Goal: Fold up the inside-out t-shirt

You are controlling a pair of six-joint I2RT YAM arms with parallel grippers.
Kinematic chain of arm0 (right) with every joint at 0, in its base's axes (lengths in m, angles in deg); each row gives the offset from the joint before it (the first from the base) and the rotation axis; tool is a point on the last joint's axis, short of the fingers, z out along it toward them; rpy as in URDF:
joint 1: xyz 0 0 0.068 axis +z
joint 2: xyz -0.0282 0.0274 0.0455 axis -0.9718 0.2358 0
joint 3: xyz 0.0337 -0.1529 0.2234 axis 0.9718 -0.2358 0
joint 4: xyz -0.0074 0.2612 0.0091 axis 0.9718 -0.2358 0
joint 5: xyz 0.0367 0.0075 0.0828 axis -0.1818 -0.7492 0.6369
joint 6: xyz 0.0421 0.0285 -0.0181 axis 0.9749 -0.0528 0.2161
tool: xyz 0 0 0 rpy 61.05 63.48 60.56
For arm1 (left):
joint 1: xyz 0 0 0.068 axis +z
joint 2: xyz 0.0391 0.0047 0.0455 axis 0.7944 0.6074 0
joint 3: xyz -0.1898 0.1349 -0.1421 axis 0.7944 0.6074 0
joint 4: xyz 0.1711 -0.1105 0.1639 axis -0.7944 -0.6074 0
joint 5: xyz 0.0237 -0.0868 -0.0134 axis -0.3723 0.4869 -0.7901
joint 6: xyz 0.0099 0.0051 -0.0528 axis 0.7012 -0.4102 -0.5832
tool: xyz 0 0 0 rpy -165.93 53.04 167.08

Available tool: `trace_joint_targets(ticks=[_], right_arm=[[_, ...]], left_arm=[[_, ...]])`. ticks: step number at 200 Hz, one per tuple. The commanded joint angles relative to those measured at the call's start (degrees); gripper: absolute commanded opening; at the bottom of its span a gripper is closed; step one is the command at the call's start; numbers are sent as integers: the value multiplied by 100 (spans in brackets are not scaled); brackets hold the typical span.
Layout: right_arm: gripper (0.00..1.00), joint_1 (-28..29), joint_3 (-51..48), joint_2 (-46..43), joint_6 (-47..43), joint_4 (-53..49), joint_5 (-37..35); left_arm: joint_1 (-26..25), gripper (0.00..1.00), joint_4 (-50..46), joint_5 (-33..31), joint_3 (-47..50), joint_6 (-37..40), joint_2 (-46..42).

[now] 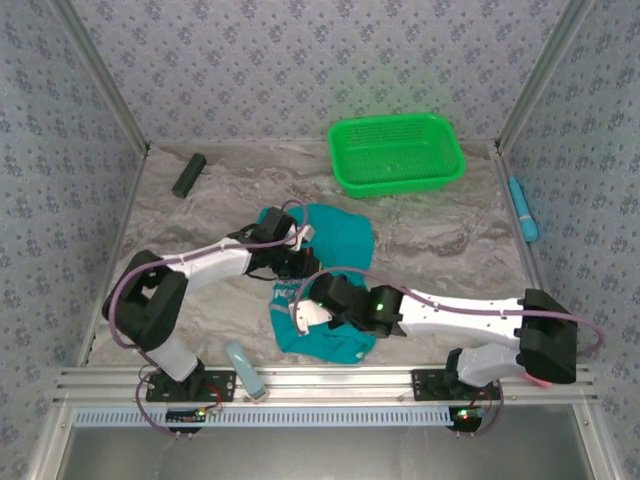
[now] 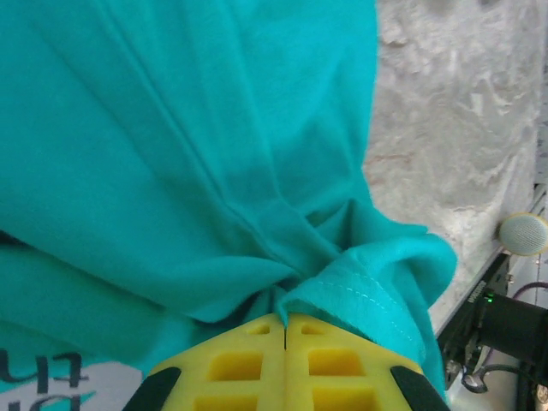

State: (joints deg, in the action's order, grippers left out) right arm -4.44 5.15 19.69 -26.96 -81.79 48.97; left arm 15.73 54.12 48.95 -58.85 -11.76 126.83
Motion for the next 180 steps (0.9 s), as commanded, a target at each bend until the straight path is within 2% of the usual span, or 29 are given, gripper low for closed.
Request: trace_joint_targets(ticks=[1, 18, 38, 57, 77, 103, 119, 140, 180], right_arm=[[0, 421, 552, 163, -130, -1413, -1213], [4, 716, 773, 338, 73, -1780, -703], [6, 1030, 1053, 686, 606, -2136, 798], [15, 975, 1108, 812, 1031, -2227, 2433], [24, 734, 1027, 738, 1140, -2255, 3403], [27, 118, 746, 189, 1353, -2154, 3512], [27, -465, 382, -405, 1764, -1525, 3363], [31, -847, -187, -988, 2361, -282, 2772], [37, -1479, -903, -976, 3215, 857, 2726]], left_arm=[[54, 0, 264, -265, -164, -38, 303], [48, 0, 348, -209, -164, -42, 420], [64, 0, 365, -196, -120, 4, 475], [79, 0, 452, -119, -26, 30, 488], [82, 0, 565, -27, 94, 42, 472], [71, 0, 576, 90, 196, 74, 388], [77, 0, 584, 198, 306, 4, 272], [71, 0, 627, 306, 561, -86, -7], [73, 0, 833, 596, 943, -306, -339]])
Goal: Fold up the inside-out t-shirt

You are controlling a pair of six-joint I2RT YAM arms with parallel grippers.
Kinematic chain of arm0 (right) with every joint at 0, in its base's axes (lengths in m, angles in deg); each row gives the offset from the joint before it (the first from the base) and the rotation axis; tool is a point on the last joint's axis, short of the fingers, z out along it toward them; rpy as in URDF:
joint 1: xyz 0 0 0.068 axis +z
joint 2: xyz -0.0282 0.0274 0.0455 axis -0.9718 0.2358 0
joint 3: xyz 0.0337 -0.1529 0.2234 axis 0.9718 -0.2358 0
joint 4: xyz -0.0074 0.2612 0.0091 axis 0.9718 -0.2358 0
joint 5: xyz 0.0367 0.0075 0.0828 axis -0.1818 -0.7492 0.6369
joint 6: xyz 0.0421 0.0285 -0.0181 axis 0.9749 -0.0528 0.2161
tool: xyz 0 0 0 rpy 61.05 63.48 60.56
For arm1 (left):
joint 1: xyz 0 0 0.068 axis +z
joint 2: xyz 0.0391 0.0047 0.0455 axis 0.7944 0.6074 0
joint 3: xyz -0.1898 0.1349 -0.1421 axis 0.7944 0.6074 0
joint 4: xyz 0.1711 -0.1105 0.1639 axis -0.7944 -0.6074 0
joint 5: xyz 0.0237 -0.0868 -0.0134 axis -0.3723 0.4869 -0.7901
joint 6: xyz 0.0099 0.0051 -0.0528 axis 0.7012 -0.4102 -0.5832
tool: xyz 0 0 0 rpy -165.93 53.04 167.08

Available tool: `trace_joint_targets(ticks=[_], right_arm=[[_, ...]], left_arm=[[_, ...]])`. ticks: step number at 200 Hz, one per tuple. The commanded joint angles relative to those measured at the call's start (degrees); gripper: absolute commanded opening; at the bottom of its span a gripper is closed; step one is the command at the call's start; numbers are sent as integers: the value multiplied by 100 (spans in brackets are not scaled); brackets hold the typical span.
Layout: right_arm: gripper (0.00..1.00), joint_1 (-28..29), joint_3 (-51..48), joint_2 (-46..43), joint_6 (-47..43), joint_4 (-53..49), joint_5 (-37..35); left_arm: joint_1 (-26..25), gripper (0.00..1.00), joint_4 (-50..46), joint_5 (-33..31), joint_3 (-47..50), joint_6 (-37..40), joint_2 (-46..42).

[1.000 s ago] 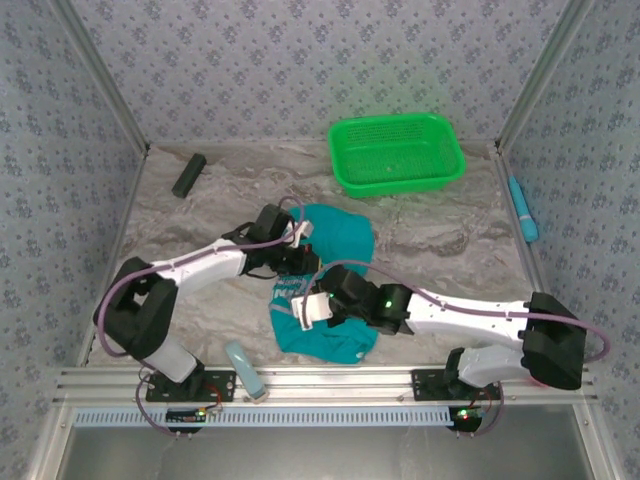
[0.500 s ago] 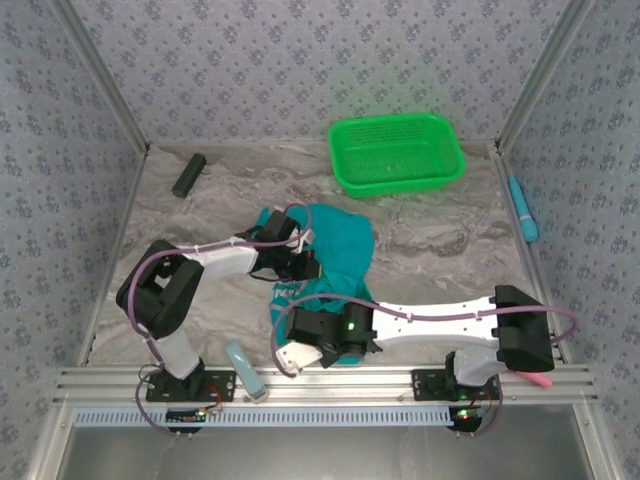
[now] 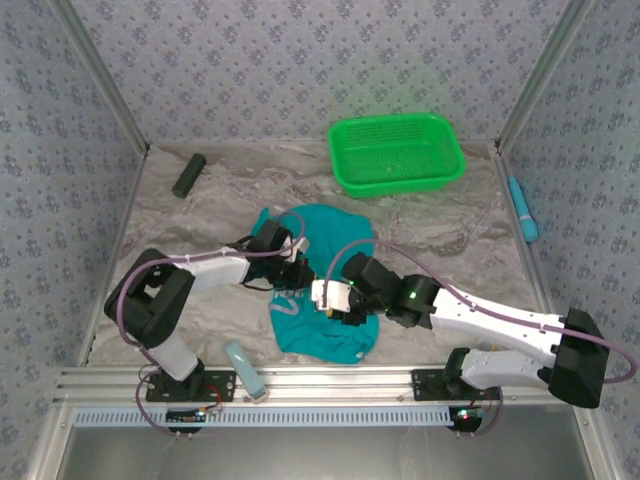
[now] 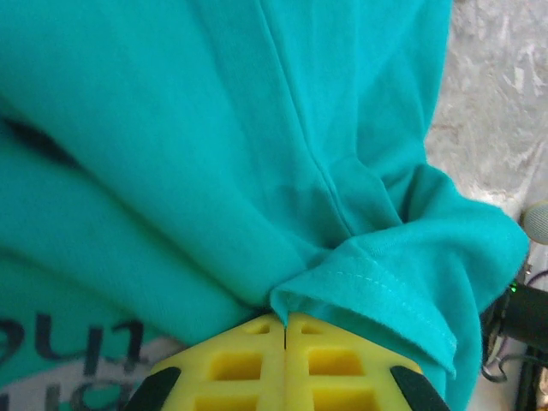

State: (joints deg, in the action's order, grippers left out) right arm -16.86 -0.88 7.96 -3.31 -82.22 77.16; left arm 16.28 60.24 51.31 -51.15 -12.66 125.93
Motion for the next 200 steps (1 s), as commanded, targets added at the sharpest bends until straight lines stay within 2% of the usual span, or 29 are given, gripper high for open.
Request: trace_joint_targets(ticks=[1, 31, 66, 78, 96, 111, 129, 155, 173, 176, 182, 186, 200], right_arm=[[37, -242, -301, 208, 865, 918, -74], [40, -312, -435, 572, 1695, 1292, -349], [37, -317, -473, 1179, 2651, 1300, -1247], [28, -270, -467, 1378, 2777, 1380, -1391], [7, -262, -422, 1523, 2964, 1470, -1274], [0, -286, -352, 1376, 3036, 1323, -1099], [0, -399, -319, 926, 3058, 1054, -785], [0, -1068, -705, 46, 3162, 858, 111], [0, -1618, -1071, -357, 3239, 599, 88], [3, -1676, -1106, -400, 3253, 545, 37], [20, -1781, -1183, -477, 3421, 511, -90], [27, -1837, -1221, -539, 3485, 508, -49], [34, -1880, -1249, -721, 3489, 451, 436]], left_arm=[[14, 0, 239, 365, 183, -228, -258], [6, 0, 298, 390, 321, -292, -387], [-23, 0, 498, 431, 438, -401, -479], [-34, 0, 535, 470, 439, -431, -453], [-62, 0, 583, 511, 427, -460, -442], [-61, 0, 566, 482, 428, -457, -452], [-72, 0, 549, 424, 433, -438, -476], [-90, 0, 542, 349, 440, -358, -459], [-110, 0, 483, 282, 447, -288, -442], [-111, 0, 484, 278, 442, -282, -442], [-128, 0, 481, 275, 431, -283, -439], [-144, 0, 484, 274, 421, -284, -440], [-225, 0, 461, 289, 344, -259, -443]])
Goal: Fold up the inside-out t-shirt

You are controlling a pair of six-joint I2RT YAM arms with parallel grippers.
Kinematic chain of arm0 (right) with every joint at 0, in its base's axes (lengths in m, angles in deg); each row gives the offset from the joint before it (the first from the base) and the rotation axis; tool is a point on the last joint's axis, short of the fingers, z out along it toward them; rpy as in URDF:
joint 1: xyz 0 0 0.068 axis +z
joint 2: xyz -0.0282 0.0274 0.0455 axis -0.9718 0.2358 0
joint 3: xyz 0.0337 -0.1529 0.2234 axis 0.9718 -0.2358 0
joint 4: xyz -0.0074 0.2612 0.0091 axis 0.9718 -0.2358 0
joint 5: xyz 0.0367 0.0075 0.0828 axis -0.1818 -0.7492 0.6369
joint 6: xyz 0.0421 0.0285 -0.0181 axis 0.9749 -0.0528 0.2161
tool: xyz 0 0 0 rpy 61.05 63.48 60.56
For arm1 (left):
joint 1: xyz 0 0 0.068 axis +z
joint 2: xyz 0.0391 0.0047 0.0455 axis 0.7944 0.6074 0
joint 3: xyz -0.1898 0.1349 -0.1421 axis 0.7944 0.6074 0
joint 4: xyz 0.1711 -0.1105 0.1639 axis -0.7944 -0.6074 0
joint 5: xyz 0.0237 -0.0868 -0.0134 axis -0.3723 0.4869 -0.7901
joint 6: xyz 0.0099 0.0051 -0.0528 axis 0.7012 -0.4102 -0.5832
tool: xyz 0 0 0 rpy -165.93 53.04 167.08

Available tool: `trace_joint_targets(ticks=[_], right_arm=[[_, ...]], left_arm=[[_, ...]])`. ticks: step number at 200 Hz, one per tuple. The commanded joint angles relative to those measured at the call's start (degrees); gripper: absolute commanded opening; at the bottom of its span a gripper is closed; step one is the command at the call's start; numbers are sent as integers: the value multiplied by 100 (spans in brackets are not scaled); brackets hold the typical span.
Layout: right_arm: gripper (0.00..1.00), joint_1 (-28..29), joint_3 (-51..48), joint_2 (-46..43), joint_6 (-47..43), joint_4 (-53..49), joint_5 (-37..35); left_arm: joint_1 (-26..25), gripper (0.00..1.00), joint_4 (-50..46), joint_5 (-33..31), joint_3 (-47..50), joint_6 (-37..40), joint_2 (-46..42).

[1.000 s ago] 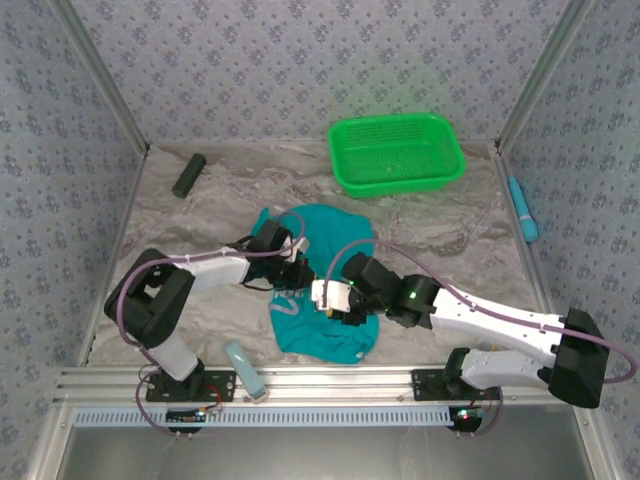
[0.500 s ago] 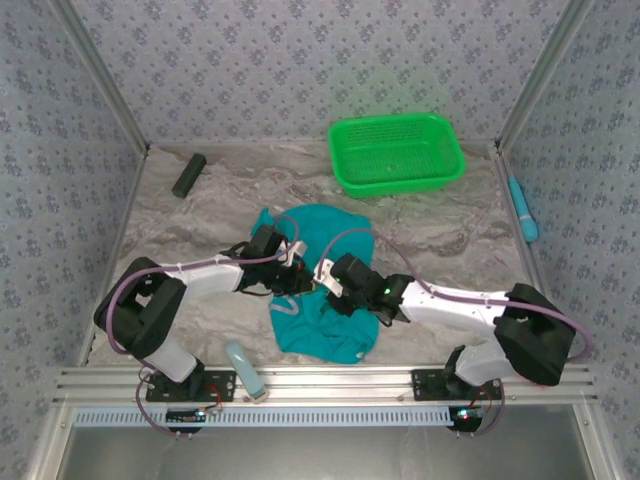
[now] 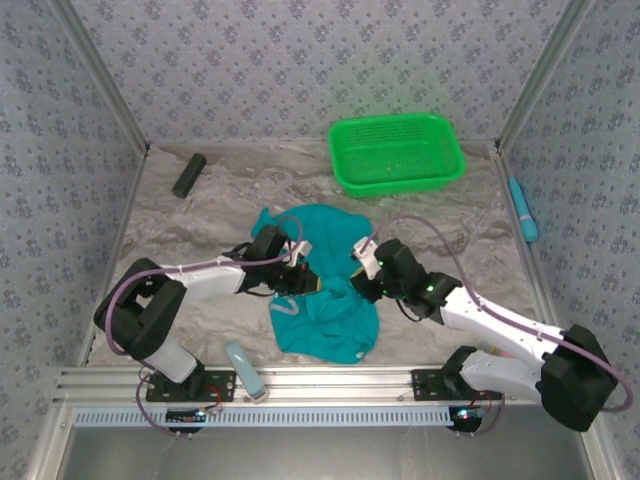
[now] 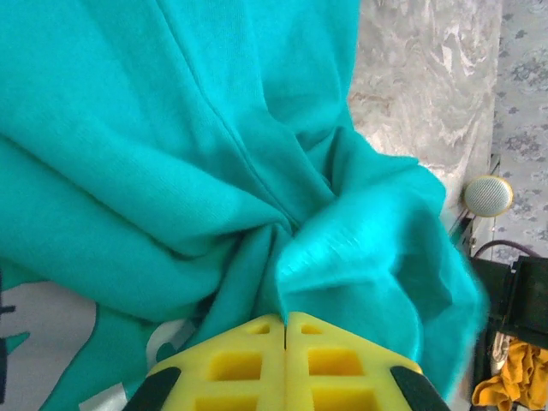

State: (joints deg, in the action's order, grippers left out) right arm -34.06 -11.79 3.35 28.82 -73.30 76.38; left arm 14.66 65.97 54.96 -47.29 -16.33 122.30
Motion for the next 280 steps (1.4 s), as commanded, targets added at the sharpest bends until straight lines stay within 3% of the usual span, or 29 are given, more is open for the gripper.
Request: trace_joint_targets(ticks=[1, 23, 35, 48, 62, 87, 101, 154, 201, 280], right_arm=[[35, -156, -151, -273, 277, -449, 560], [41, -30, 154, -395, 1047, -732, 589], [45, 69, 477, -269, 1937, -1196, 80], [42, 124, 997, 82, 3174, -1993, -552], [40, 175, 1444, 623, 3875, -2554, -360], [41, 1075, 1789, 1154, 4757, -2682, -1224], [39, 1360, 2142, 1517, 5351, -3230, -1675], [29, 2114, 2974, 2388, 6238, -3908, -2256], [19, 2066, 3170, 2988, 6708, -3736, -2191], [33, 2044, 3100, 3208, 6893, -4070, -2460]], left_arm=[[-64, 0, -118, -79, -48, 113, -84], [-185, 0, -245, -67, -206, 210, -53], [-210, 0, -239, -47, -240, 182, -26], [-215, 0, -190, -38, -237, 133, -18], [-229, 0, -167, -40, -241, 102, -24], [-231, 0, -92, -97, -205, 10, -49], [-224, 0, -8, -111, -164, -99, -78], [-243, 0, 153, 11, -66, -268, -98], [-263, 0, 414, 67, 20, -456, -85], [-259, 0, 503, 97, 103, -509, -131]])
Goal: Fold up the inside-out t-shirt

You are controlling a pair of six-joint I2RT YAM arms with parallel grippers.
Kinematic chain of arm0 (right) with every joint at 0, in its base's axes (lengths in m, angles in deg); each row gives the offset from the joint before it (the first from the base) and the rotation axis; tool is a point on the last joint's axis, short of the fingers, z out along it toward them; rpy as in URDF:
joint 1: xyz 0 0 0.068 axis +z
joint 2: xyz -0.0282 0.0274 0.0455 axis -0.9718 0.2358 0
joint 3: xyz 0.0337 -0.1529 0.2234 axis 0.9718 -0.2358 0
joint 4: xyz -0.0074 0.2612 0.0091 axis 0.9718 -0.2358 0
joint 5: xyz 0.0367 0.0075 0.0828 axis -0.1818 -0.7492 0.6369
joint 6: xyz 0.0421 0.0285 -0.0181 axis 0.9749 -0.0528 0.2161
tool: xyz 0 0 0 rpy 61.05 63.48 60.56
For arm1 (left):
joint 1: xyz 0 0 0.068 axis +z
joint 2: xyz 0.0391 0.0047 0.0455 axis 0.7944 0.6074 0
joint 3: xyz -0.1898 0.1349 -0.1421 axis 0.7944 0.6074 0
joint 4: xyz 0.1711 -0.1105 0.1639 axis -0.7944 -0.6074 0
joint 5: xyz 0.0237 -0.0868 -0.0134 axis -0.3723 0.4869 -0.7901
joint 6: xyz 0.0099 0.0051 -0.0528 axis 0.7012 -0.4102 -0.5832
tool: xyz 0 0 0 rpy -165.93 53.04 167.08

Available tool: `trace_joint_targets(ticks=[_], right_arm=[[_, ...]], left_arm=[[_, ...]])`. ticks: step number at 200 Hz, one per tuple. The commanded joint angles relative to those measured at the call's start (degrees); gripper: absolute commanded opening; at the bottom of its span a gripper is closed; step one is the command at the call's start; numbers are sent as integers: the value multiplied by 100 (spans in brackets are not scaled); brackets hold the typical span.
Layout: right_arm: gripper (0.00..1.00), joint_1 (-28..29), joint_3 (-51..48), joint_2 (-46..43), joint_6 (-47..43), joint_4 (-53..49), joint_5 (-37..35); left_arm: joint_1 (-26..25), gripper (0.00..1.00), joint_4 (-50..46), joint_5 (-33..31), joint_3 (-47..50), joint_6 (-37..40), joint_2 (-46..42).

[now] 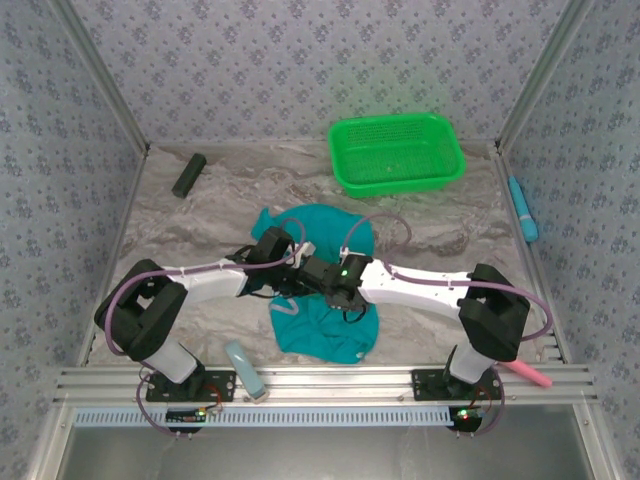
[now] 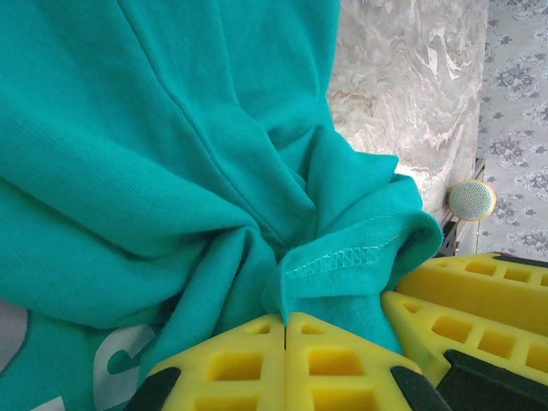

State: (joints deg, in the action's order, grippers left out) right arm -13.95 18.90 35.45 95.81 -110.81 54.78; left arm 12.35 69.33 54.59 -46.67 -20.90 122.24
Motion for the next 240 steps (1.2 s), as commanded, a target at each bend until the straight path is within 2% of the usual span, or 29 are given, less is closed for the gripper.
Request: trace_joint_targets(ticks=[1, 22, 42, 84, 106, 128, 150, 169, 189, 204, 240], right_arm=[[33, 34, 31, -2, 190, -319, -302], [34, -4, 15, 58, 203, -350, -264], [30, -17, -27, 183, 201, -324, -330], [14, -108, -124, 363, 130, -97, -238], [0, -97, -87, 265, 107, -167, -437], [0, -128, -118, -39, -23, -106, -579], [0, -193, -81, -569, -616, 194, -650], [0, -310, 26, -1150, -1400, 633, -660], [0, -585, 147, -1677, -2179, 1193, -319], [0, -762, 234, -1994, -2494, 1394, -44], [0, -439, -308, -2519, -2835, 1927, 562]], left_arm=[[-27, 0, 169, 136, 43, -55, -125], [-27, 0, 237, 163, 32, -78, -73], [-39, 0, 259, 185, 10, -85, -14], [-52, 0, 287, 199, 1, -109, 8], [-46, 0, 263, 151, 8, -116, -15], [-45, 0, 131, 22, -50, -78, -83], [-30, 0, -455, -393, -323, 253, -280], [-1, 0, -1075, -1008, -759, 706, -519], [83, 0, -1851, -1692, -1501, 1338, -583], [187, 0, -2183, -1973, -2043, 1598, -537], [331, 0, -2417, -2608, -2722, 2268, -477]])
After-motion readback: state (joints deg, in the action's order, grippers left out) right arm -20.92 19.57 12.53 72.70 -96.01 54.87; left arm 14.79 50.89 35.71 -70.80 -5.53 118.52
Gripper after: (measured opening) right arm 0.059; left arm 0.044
